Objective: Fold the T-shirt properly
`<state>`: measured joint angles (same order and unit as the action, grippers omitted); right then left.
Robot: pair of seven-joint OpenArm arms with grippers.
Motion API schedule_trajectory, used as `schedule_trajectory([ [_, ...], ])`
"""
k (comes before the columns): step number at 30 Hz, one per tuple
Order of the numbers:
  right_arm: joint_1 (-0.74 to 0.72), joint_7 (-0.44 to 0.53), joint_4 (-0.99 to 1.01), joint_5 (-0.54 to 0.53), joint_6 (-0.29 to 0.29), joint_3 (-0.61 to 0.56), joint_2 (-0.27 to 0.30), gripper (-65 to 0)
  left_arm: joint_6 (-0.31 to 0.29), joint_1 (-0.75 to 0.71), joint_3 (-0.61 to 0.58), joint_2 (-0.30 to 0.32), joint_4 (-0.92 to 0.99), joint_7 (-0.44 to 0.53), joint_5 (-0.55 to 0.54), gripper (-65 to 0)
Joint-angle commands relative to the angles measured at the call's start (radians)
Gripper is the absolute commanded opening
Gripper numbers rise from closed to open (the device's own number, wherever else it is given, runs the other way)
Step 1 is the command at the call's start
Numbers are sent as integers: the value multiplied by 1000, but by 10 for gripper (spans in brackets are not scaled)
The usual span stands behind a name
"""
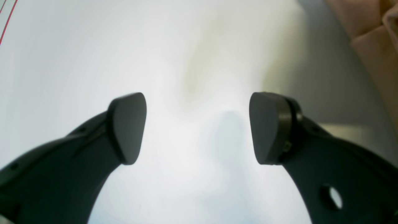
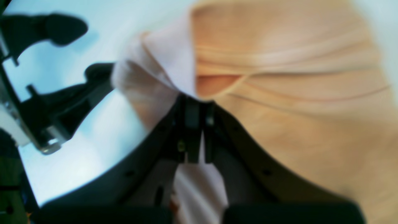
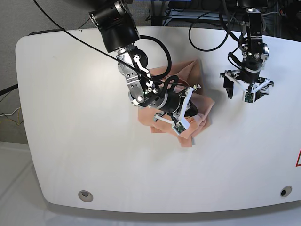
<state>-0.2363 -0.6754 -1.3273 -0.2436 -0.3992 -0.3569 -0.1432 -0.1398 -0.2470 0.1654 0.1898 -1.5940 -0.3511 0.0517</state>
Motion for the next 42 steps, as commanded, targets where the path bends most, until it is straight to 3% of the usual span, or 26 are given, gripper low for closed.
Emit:
schedule_trajectory([
  [1, -30, 24, -21, -30, -4, -1, -14, -650, 4, 8, 4, 9, -19, 19, -3, -171],
  [9, -76, 23, -18, -87, 3, 0, -14, -650, 4, 8, 1, 4, -19, 19, -3, -171],
  [13, -97, 23, -18, -116, 42, -1, -14, -650, 4, 8, 0, 3, -19, 19, -3, -171],
  [23, -61, 21, -22, -152, 58, -3, -14, -650, 4, 1, 3, 4, -19, 19, -5, -171],
  [36, -13, -8, -131, -156, 64, 6, 119, -650, 4, 1, -3, -22, -22, 19, -5, -171],
  [42, 4, -45, -159, -158, 116, 81, 142, -650, 4, 4, -5, -34, -22, 19, -5, -171],
])
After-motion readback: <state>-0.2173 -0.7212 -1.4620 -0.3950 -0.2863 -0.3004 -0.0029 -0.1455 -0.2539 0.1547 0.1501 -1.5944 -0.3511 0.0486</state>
